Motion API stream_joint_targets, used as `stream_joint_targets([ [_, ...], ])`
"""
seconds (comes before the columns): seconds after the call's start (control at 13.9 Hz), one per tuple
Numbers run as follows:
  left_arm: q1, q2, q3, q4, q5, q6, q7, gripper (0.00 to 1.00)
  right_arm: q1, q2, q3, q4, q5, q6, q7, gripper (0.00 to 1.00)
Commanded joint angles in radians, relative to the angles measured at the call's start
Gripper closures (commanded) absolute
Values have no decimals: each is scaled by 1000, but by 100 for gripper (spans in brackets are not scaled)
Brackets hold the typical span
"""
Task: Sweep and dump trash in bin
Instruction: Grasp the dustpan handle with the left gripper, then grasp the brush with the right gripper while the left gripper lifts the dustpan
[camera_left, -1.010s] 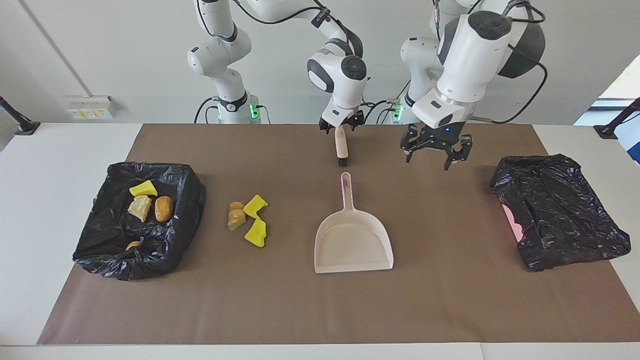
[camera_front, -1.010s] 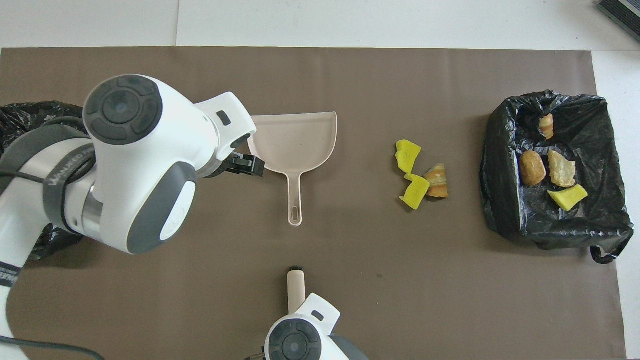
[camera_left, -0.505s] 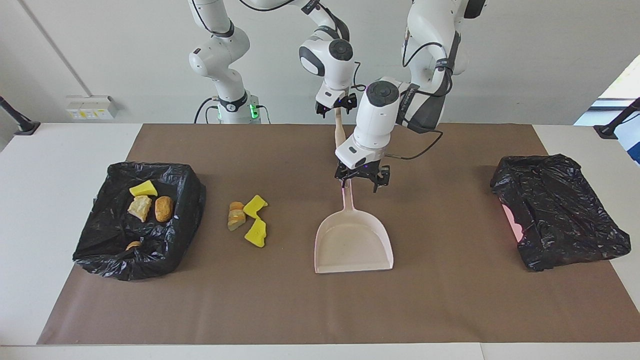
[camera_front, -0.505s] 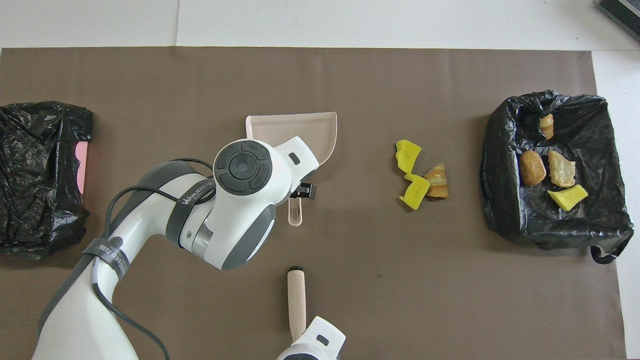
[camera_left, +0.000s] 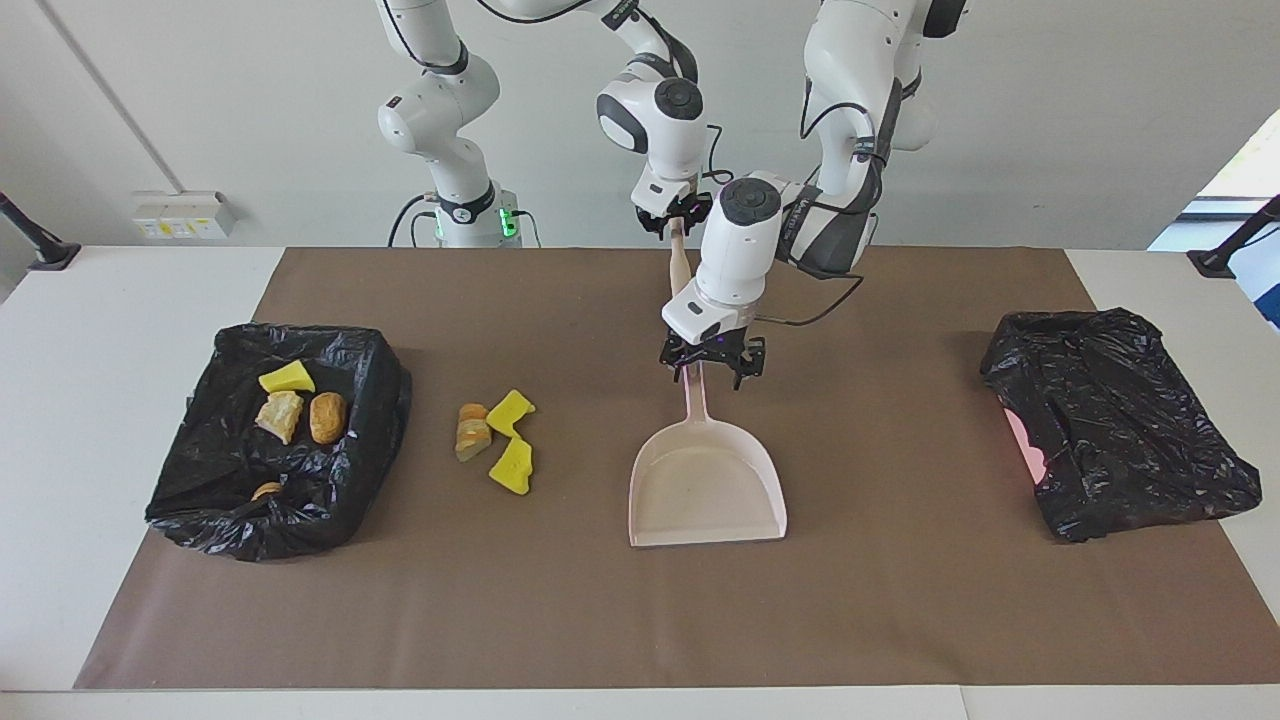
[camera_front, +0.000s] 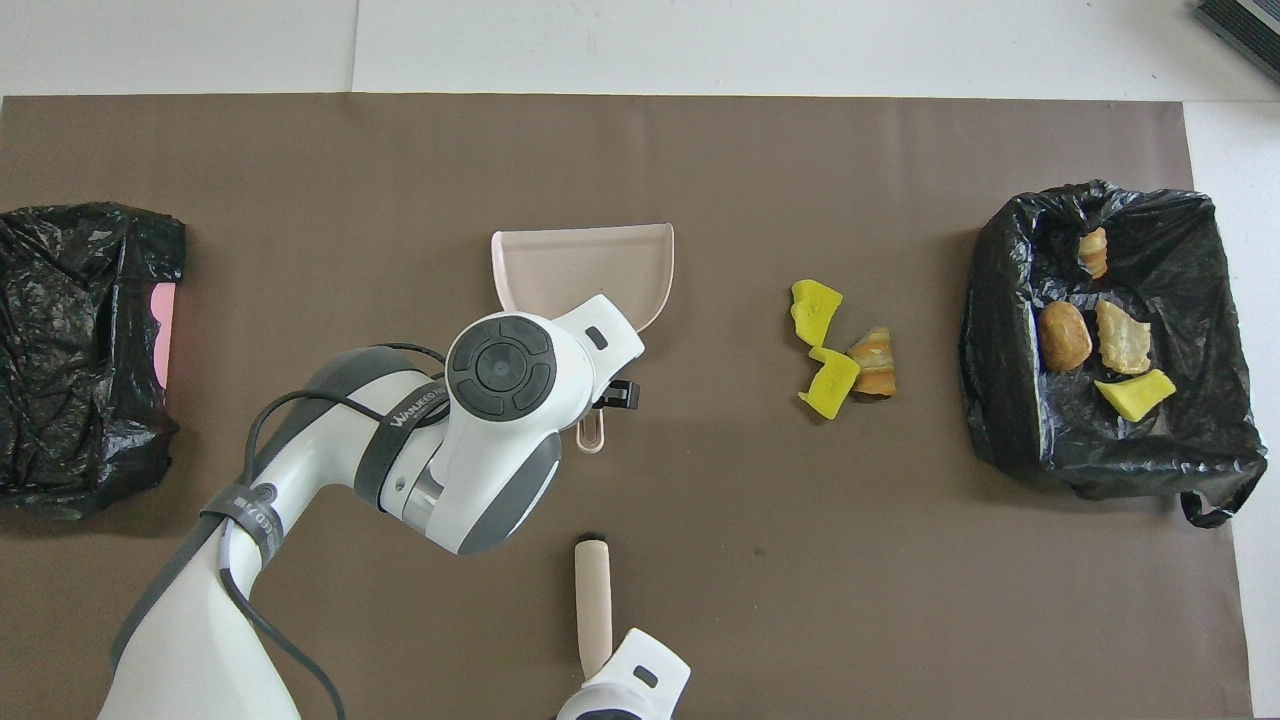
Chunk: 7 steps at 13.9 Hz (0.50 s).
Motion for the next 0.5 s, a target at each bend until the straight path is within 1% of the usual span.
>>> stream_joint_targets([
  [0.0, -25, 19, 17, -13, 3, 41, -18, 5, 1, 0, 0, -25, 22, 46, 2, 76],
  [0.07, -24, 21, 17, -13, 3, 44, -18, 10, 1, 1, 0, -23, 22, 44, 1, 85],
  [0.14, -25, 30, 17, -13, 3, 52, -18, 15, 1, 3, 0, -20, 21, 41, 0, 97],
  [0.22, -25, 33, 17, -13, 3, 56, -18, 17, 0, 4, 0, -16, 19, 32, 2, 100],
  [0.29, -25, 33, 17, -13, 3, 56, -18, 20, 0, 6, -2, -11, 4, 11, -1, 100],
  [0.43, -24, 35, 17, -7, 3, 56, -16, 41, -17, -18, -12, 16, -9, -98, -47, 100],
])
